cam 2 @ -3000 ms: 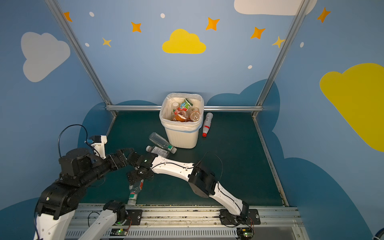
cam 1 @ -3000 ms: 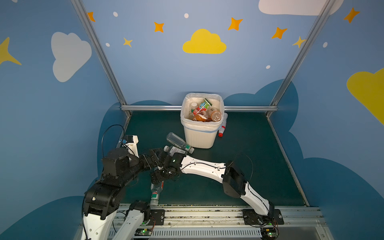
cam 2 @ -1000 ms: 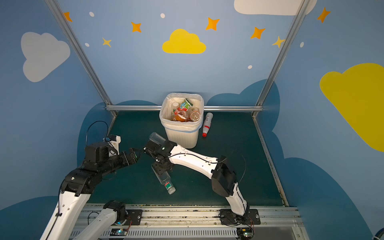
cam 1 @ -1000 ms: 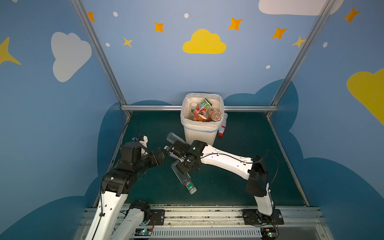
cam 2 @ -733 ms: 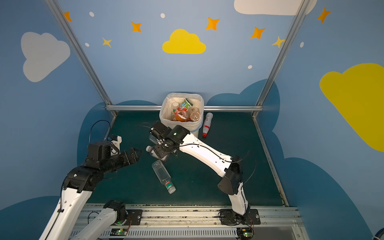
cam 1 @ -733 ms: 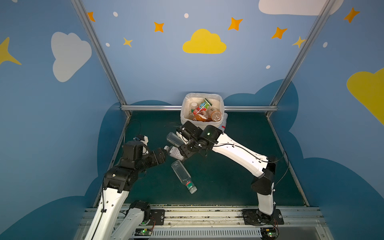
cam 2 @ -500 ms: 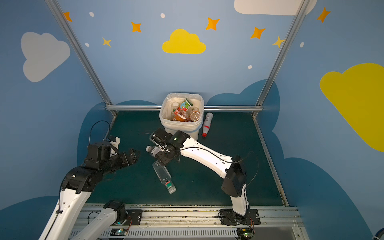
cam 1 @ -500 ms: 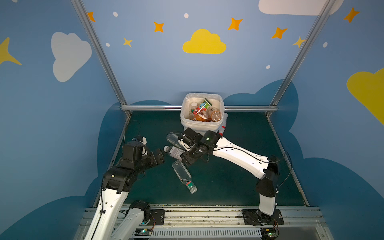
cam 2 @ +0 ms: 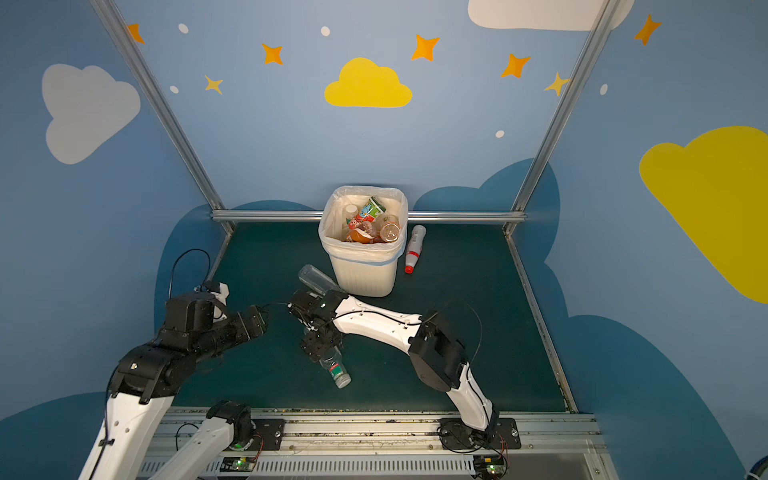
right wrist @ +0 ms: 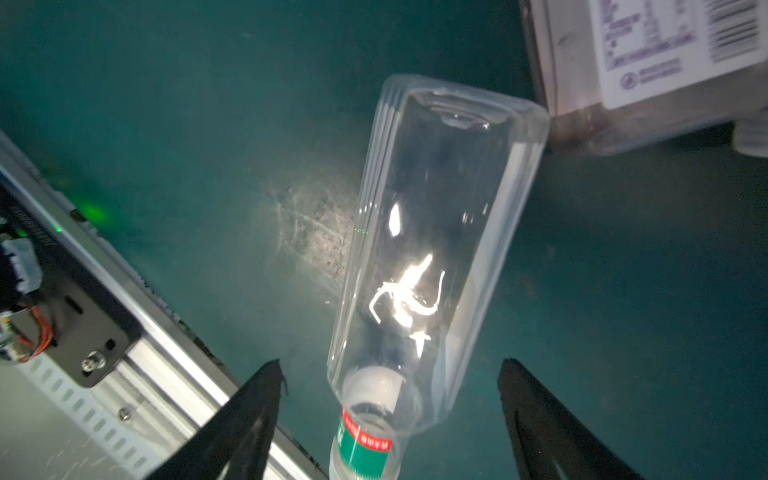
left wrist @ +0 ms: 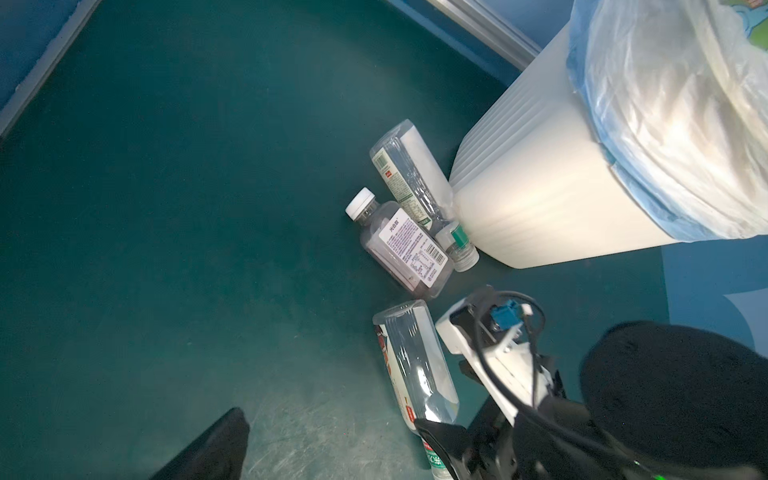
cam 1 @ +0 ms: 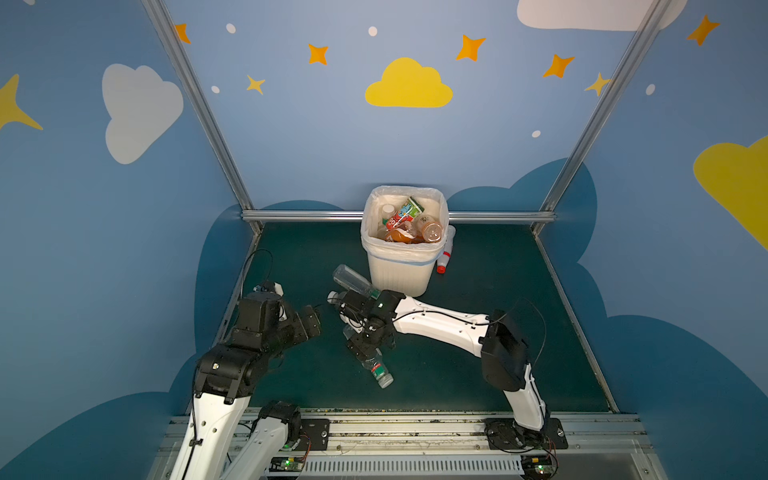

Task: Throw the plastic bottles in the bin
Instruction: 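Carry the water bottle with the right gripper toward the bin, then release the water bottle into the bin with the right gripper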

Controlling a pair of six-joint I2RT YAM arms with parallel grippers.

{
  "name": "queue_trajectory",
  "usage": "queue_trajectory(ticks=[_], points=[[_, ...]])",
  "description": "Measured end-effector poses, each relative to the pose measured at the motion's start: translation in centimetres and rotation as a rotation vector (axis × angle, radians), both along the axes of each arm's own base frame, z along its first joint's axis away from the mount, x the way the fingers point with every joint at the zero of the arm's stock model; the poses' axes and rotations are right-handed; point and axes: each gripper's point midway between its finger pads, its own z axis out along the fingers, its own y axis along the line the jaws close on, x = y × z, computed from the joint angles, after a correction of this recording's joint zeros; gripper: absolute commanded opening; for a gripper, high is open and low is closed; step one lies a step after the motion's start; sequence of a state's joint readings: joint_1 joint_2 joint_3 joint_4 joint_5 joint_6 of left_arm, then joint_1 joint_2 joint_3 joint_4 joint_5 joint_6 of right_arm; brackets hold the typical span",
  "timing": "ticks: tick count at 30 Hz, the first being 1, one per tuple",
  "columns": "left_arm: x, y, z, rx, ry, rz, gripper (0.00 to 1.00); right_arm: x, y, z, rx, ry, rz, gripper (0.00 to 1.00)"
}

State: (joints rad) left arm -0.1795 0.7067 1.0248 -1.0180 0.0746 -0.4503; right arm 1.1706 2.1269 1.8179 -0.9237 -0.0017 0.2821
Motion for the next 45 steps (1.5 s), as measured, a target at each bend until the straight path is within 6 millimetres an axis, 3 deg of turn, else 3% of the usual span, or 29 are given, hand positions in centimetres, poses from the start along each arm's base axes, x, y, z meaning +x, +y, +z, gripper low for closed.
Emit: queue_trajectory(ticks=[6, 12, 17, 20, 23, 25, 27, 30, 33, 36, 38, 40, 42, 45], points=[[0.0, -0.3, -0.5, -0.026, 0.011, 0.004, 1.00, 0.4, 0.5, -2.7, -0.046, 0.007, -0.004, 0.81], [0.1, -0.3, -0.4, -0.028, 0.006, 0.005, 1.00, 0.5, 0.4, -3.0, -0.054, 0.005, -0.001, 0.49], [0.1, -0.1, -0.4, -0.022, 0.002, 0.011, 1.00, 0.5, 0.1, -2.7, -0.053, 0.000, -0.001, 0.50], [0.2, -0.1, -0.1, -0.019, -0.004, 0.014, 1.00, 0.8, -0.2, -1.2, -0.039, -0.013, 0.006, 0.50], [0.3, -0.1, 0.7, -0.020, -0.021, 0.015, 1.00, 1.7, -0.1, 2.7, 0.011, -0.049, 0.016, 0.50], [0.5, 0.0, 1.3, -0.021, -0.032, 0.016, 1.00, 3.6, 0.7, 7.1, 0.088, -0.120, 0.014, 0.52], [0.6, -0.1, 1.7, -0.022, -0.038, 0.016, 1.00, 6.4, 1.5, 13.6, 0.209, -0.245, 0.007, 0.54], [0.8, -0.1, 2.0, -0.023, -0.040, 0.016, 1.00, 10.4, 1.1, 24.3, 0.396, -0.466, -0.023, 0.54], [1.1, -0.3, 1.9, -0.026, -0.029, 0.011, 1.00, 14.3, -1.5, 34.2, 0.570, -0.682, -0.086, 0.63], [1.5, -0.5, 1.9, -0.029, -0.016, 0.004, 1.00, 18.4, -5.5, 39.9, 0.661, -0.839, -0.177, 0.84], [1.6, -0.6, 1.8, -0.028, -0.009, 0.000, 1.00, 21.1, -7.5, 40.5, 0.675, -0.868, -0.231, 0.92], [1.7, -0.7, 1.6, -0.029, -0.002, -0.002, 1.00, 23.8, -9.0, 39.2, 0.659, -0.846, -0.278, 0.92], [1.7, -0.7, 1.5, -0.030, 0.003, -0.005, 1.00, 26.4, -10.5, 36.6, 0.634, -0.784, -0.326, 0.92], [1.8, -0.8, 1.5, -0.031, 0.004, -0.005, 1.00, 28.5, -12.5, 32.5, 0.600, -0.669, -0.380, 0.92]])
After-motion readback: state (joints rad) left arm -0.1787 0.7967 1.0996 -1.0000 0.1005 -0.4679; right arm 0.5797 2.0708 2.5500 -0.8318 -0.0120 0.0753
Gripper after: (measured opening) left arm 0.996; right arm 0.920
